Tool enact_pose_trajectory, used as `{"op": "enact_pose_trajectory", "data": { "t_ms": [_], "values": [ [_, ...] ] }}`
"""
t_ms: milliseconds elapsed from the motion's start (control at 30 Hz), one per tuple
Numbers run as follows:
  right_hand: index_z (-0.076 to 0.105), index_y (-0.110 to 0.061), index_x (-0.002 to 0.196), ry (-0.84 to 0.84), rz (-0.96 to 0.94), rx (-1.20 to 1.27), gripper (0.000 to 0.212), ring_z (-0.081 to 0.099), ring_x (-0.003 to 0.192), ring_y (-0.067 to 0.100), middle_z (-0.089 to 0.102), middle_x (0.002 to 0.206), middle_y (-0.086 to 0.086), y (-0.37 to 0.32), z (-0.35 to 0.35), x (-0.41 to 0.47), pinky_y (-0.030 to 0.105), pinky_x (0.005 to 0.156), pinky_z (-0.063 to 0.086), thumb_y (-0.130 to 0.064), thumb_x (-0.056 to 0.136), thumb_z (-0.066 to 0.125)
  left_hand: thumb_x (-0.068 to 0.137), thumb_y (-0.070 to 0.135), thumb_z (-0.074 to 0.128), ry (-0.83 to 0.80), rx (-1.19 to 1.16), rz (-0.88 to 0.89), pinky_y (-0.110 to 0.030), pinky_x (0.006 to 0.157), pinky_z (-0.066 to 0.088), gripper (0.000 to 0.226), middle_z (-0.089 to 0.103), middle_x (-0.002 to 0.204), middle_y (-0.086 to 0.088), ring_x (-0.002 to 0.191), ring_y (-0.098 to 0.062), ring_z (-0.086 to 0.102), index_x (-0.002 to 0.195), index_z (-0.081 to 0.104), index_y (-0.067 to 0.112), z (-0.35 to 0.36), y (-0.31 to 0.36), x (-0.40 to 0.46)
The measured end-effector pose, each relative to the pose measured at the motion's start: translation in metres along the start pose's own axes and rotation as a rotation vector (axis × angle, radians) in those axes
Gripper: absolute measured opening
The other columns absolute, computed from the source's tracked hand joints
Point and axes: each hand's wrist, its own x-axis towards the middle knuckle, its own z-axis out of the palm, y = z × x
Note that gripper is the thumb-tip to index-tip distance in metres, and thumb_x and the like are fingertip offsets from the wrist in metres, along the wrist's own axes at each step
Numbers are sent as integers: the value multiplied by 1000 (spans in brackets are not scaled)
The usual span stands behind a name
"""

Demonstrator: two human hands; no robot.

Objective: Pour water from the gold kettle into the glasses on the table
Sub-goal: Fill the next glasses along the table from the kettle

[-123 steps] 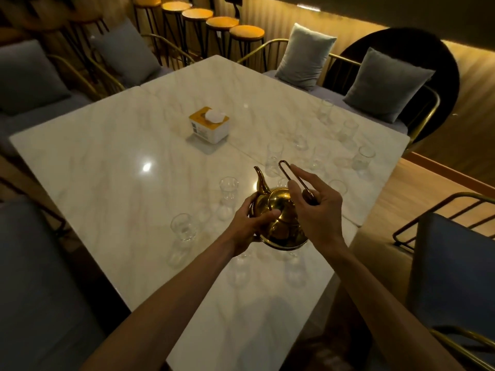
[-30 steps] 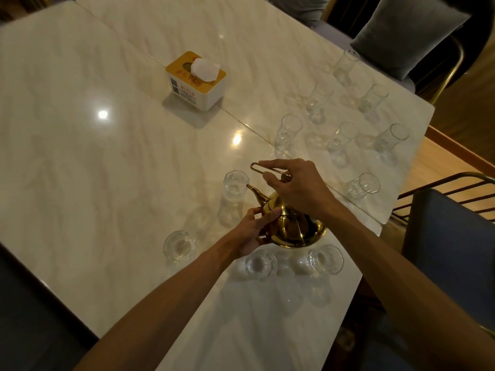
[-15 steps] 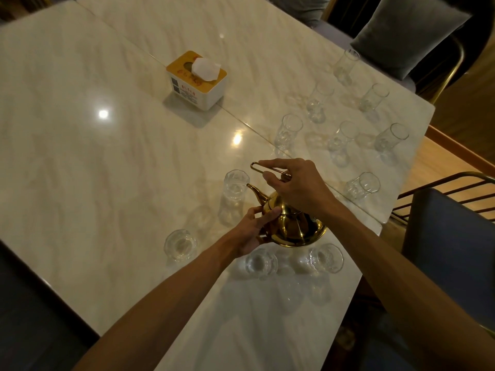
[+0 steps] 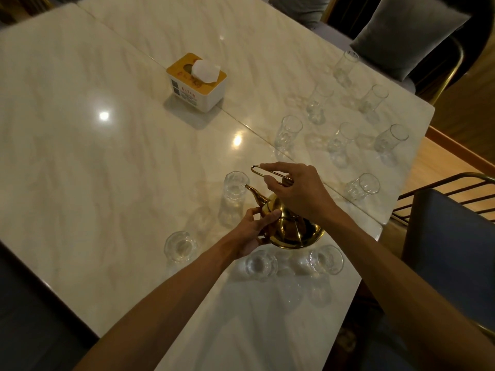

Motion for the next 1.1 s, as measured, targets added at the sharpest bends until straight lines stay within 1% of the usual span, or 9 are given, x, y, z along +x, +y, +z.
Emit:
{"op": "enact_pose_trajectory", "data": {
  "t_ms": [67, 100, 233, 367, 500, 600, 833, 933, 1100],
  "values": [
    [67, -28, 128, 19, -6, 6, 32, 47, 40, 4, 51, 52, -16, 4, 1, -4, 9, 48, 37, -29, 96, 65, 77, 30, 82, 2, 5, 11, -42, 81, 57, 94, 60, 130, -12, 111, -27, 64, 151, 25, 21, 1, -1, 0],
    [67, -29, 128, 32, -9, 10, 32, 45, 40, 5, 50, 51, -13, 7, 1, -6, 10, 48, 37, -29, 96, 65, 74, 31, 83, 1, 9, 19, -42, 82, 57, 98, 59, 133, -13, 112, -27, 64, 152, 24, 21, 1, -2, 0],
    [68, -25, 118, 80, 17, 42, 24, 56, 52, 0, 62, 64, -7, 19, 3, -13, 9, 54, 43, -30, 94, 67, 82, 26, 80, -3, 62, 59, -41, 84, 56, 93, 59, 131, -10, 107, -25, 66, 152, 18, 23, 0, -3, 2],
    [70, -16, 99, 143, 22, 26, 16, 64, 68, -3, 64, 77, -15, 31, 6, -21, 8, 64, 50, -30, 93, 69, 86, 24, 78, 8, 127, 103, -34, 75, 57, 90, 61, 124, -9, 99, -21, 70, 151, 16, 23, -1, -3, 3],
    [70, -15, 94, 169, 4, 55, 18, 71, 72, 9, 73, 82, -2, 43, 7, -28, 26, 70, 61, -33, 92, 68, 82, 24, 81, 46, 165, 139, -45, 90, 58, 91, 61, 120, -6, 113, -30, 66, 147, 19, 25, 1, -7, 4],
    [69, -14, 91, 188, 14, 96, 17, 71, 71, 10, 71, 78, -2, 50, 8, -33, 30, 67, 62, -31, 91, 69, 81, 21, 82, 76, 209, 199, -52, 101, 53, 85, 60, 116, -2, 120, -33, 61, 141, 22, 27, 1, -11, 5],
    [65, -11, 83, 256, 15, 160, 27, 67, 64, 19, 66, 69, 3, 62, 12, -42, 37, 59, 59, -36, 89, 69, 77, 20, 86, 124, 259, 304, -40, 100, 54, 89, 62, 129, -8, 113, -17, 65, 141, 24, 24, 1, -18, 8],
    [65, -10, 81, 282, -6, 176, 27, 65, 63, 16, 64, 67, 0, 64, 13, -44, 32, 58, 57, -35, 89, 69, 76, 19, 87, 135, 273, 325, -26, 88, 56, 91, 62, 131, -9, 109, -10, 64, 142, 24, 23, 2, -19, 9],
    [64, -10, 79, 299, -27, 192, 27, 63, 61, 12, 62, 65, -4, 65, 13, -46, 17, 58, 51, -34, 89, 69, 75, 21, 88, 143, 302, 347, -24, 88, 53, 93, 59, 134, -8, 110, -7, 61, 143, 25, 23, 1, -16, 8]
  ]
}}
